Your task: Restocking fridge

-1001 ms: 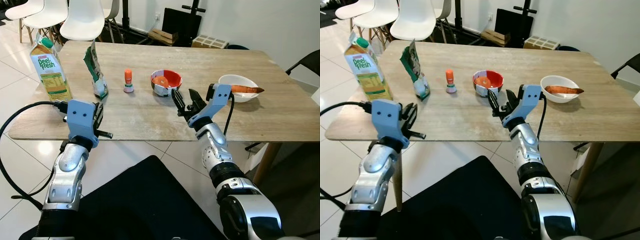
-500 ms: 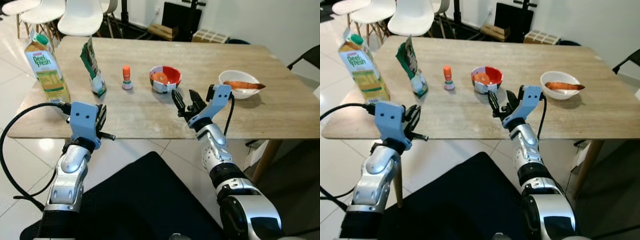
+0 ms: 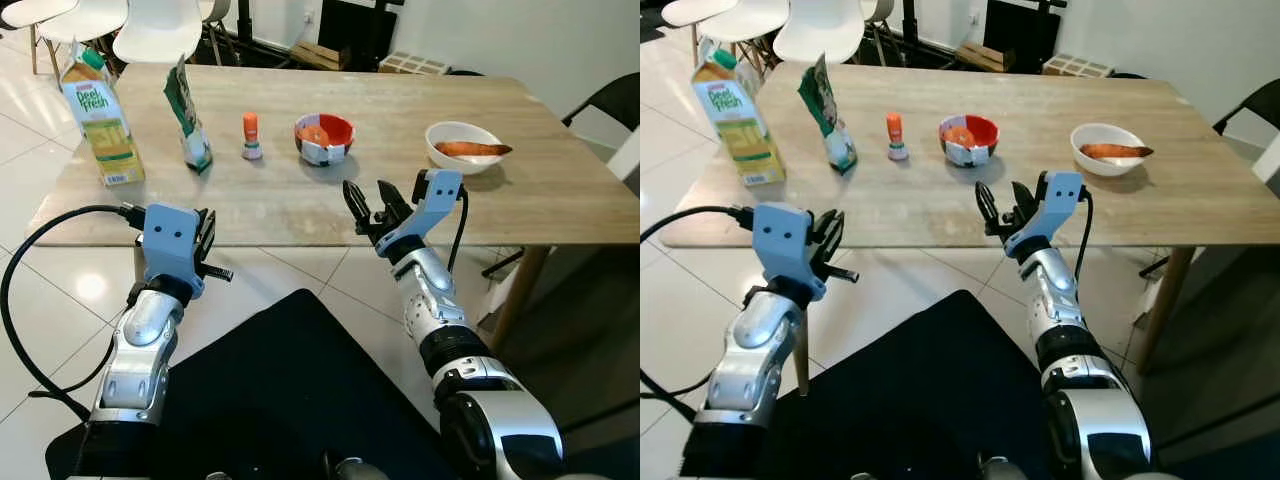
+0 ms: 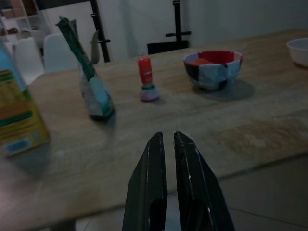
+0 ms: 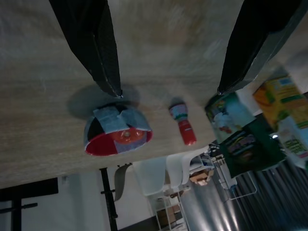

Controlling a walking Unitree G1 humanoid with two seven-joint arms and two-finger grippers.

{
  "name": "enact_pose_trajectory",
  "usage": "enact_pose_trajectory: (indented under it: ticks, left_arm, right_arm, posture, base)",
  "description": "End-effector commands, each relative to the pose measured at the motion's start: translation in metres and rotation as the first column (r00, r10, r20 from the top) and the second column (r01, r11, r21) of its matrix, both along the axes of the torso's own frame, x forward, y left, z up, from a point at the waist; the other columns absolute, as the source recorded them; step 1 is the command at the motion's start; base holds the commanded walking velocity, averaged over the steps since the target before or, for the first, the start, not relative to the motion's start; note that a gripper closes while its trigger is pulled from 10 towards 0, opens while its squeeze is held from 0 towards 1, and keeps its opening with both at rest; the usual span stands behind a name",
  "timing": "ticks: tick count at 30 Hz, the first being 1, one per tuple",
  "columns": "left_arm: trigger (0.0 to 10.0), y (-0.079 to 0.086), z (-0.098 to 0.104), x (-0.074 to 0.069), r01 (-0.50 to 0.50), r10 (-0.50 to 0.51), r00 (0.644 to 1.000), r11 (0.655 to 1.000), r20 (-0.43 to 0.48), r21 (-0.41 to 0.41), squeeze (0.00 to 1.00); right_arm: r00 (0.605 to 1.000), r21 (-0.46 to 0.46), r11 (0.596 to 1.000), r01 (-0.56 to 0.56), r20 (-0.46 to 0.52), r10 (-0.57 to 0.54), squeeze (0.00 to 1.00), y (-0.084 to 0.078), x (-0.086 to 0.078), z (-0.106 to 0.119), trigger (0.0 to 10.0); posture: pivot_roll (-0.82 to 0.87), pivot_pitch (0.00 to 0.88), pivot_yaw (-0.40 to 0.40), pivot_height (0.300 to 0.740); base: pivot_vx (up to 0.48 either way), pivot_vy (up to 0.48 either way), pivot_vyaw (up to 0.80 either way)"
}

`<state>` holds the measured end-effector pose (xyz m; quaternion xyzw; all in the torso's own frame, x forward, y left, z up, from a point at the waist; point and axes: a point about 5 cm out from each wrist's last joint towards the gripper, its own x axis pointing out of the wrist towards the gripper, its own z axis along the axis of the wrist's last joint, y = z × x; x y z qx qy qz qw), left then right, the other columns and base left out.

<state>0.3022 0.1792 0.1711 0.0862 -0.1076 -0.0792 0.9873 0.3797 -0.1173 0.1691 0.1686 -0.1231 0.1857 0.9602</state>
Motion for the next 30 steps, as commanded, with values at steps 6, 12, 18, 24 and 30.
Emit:
enact_pose_trajectory:
  ticks: [6, 12, 18, 24, 30]
  left_arm:
    - [10.0, -0.004, -0.008, -0.004, 0.011, -0.012, 1.000, 1.000, -0.017, -0.009, 0.00]
    - [10.0, 0.002, -0.028, -0.010, -0.018, 0.015, 0.998, 0.999, -0.067, -0.044, 0.00]
    - [10.0, 0.003, -0.057, -0.025, -0.010, 0.000, 0.993, 0.997, -0.121, -0.082, 0.00]
    - [10.0, 0.015, -0.123, -0.054, -0.097, 0.061, 0.946, 0.990, -0.318, -0.100, 0.00]
    - [10.0, 0.028, -0.178, -0.085, -0.202, 0.144, 0.837, 0.978, -0.527, -0.054, 0.00]
  right_arm:
    - [1.000, -0.014, 1.000, 0.001, -0.014, -0.001, 0.00, -0.002, -0.002, -0.005, 10.0]
    - [0.998, -0.075, 0.997, -0.031, -0.059, 0.026, 0.00, 0.002, -0.006, -0.019, 10.0]
    - [0.988, -0.132, 0.989, -0.069, -0.143, 0.050, 0.00, 0.006, -0.017, -0.046, 10.0]
    - [0.948, -0.198, 0.968, -0.154, -0.307, 0.088, 0.00, 0.013, -0.039, -0.093, 10.0]
    - [0.886, -0.293, 0.914, -0.280, -0.446, 0.129, 0.00, 0.019, -0.062, -0.130, 10.0]
  posture:
    - [-0.06, 0.117, -0.059, 0.740]
    - [-0.06, 0.118, -0.062, 0.740]
    - [-0.06, 0.117, -0.063, 0.740]
    - [-0.06, 0.112, -0.061, 0.740]
    - [-0.06, 0.101, -0.064, 0.740]
  base:
    - [-0.334, 0.000, 0.00]
    - [-0.047, 0.000, 0.00]
    - [0.000, 0.000, 0.00]
    - [0.000, 0.000, 0.00]
    - [0.000, 0.000, 0.00]
